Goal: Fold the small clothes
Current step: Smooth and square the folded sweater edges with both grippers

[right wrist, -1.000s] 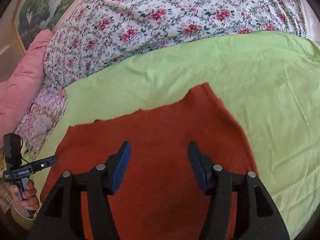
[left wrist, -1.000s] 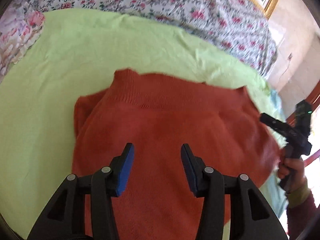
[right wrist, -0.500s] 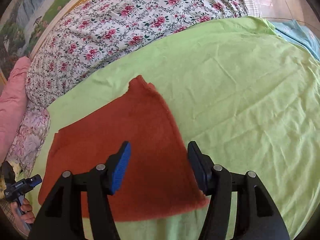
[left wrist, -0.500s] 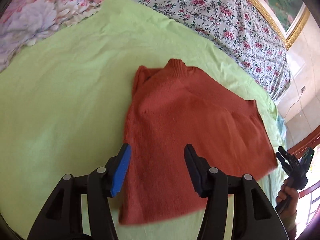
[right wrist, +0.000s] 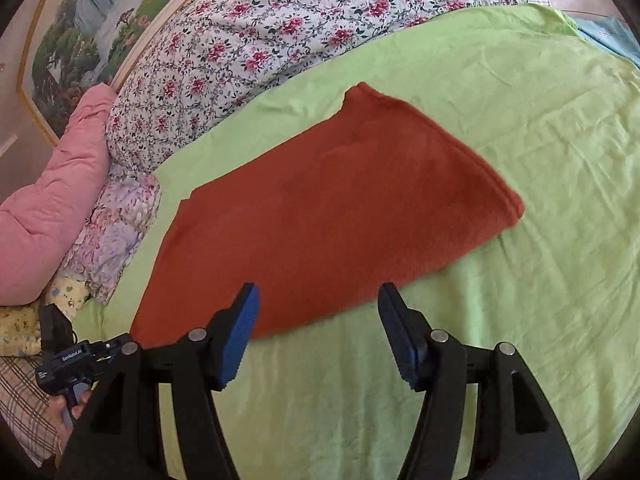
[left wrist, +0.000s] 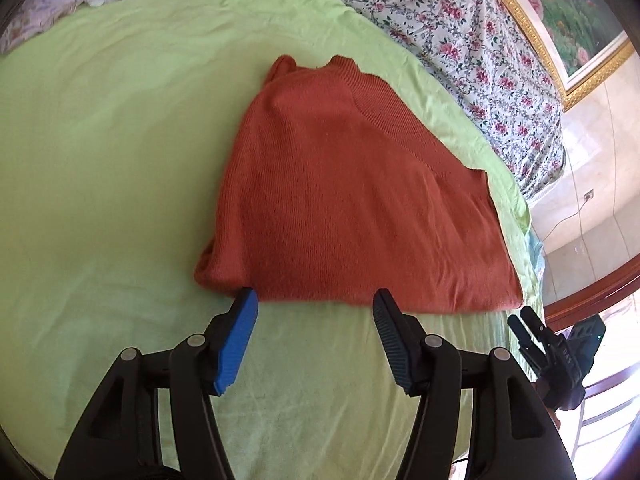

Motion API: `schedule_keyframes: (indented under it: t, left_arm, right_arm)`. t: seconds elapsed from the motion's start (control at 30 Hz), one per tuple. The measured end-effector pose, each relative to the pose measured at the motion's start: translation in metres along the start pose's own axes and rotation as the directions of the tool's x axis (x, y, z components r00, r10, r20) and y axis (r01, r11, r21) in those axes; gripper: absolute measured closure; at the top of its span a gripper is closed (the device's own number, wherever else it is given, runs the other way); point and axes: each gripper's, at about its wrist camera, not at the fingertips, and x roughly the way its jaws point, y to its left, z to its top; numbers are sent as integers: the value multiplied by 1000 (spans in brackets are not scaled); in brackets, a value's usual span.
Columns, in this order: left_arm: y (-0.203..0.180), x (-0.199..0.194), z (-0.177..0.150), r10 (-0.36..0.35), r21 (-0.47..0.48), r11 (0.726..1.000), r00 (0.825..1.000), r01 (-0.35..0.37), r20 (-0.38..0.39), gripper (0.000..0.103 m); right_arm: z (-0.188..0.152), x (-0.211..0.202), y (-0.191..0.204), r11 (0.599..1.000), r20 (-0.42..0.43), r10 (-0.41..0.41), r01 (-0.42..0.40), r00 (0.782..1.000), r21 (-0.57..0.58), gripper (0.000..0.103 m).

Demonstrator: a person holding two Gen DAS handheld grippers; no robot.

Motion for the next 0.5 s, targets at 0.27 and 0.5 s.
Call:
schedule_keyframes:
  t: [0.27,0.5]
  left_arm:
    - [3,12,-6,-9,-55,998,1000,9,-15,39]
    - [9,21,7,-61,-158,985,998,64,25,27]
  right_arm:
    - [-22,4,5,1000,-44,27,-27,999,16,40]
    - [-28,2,8,999,-55,39,-38,998,20,39]
